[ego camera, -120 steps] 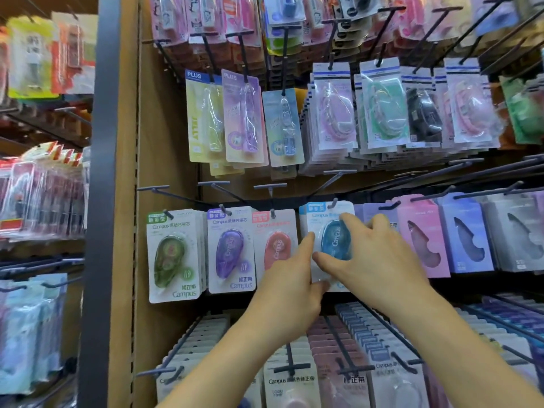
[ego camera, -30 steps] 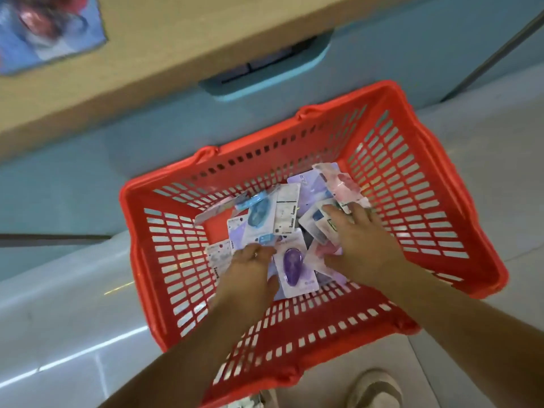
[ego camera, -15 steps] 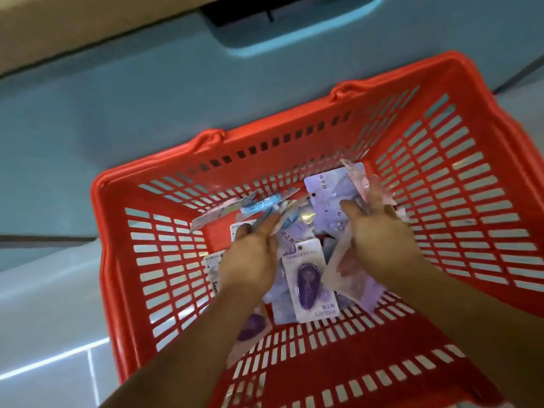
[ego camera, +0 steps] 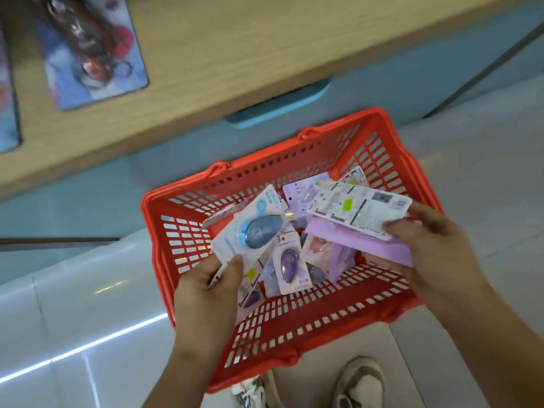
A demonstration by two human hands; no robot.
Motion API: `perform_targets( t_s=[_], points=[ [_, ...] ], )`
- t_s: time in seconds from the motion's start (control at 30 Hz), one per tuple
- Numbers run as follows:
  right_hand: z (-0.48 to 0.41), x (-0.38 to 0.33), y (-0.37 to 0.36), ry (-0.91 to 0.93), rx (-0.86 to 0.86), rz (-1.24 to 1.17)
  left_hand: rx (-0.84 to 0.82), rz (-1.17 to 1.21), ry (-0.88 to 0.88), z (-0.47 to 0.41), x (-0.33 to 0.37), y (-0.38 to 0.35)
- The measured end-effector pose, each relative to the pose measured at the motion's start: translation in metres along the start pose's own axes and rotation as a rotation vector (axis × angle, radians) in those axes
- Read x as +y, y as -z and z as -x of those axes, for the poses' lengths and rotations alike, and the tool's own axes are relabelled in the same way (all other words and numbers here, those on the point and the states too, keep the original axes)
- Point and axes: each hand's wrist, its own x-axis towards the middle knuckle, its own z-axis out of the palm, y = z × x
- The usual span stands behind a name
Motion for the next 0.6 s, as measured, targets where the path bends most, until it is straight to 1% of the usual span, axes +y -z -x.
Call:
perform_targets(
  t_s=[0.07,0.17,0.2,0.23,0.33,0.4,0.47,0.5,0.53,0.6],
  points=[
    [0.026,-0.028,0.007,-0.048,-0.03,-0.007,-0.003,0.019,-0.058,0.024,0.037,0.013],
    [0.069,-0.087,0.016,-0.022,-0.016,0.003,-0.015,0.036,-0.148,0.064,0.103,0.041],
    [0.083,-0.109,0.019,0.001,-0.02,0.034,-0.001,0.017,-0.205,0.079,0.125,0.053],
    [0.103,-0.136,0.023,0.021,-0.04,0.054,0.028,-0.045,-0.291,0.099,0.15,0.067],
    [0.162,-0.227,0.035,0.101,-0.135,0.06,0.16,-0.346,-0.655,0.159,0.234,0.108],
    [0.208,-0.283,0.043,0.167,-0.214,0.065,0.192,-0.446,-0.765,0.198,0.281,0.134],
    [0.245,-0.33,0.05,0.202,-0.279,0.014,0.261,-0.51,-0.793,0.232,0.328,0.159],
    [0.263,-0.35,0.053,0.212,-0.289,-0.012,0.297,-0.516,-0.776,0.249,0.349,0.171],
    [0.28,-0.369,0.056,0.228,-0.268,-0.026,0.329,-0.495,-0.759,0.267,0.371,0.183],
    [0.314,-0.402,0.064,0.291,-0.231,-0.036,0.324,-0.403,-0.708,0.302,0.409,0.205]
  ],
)
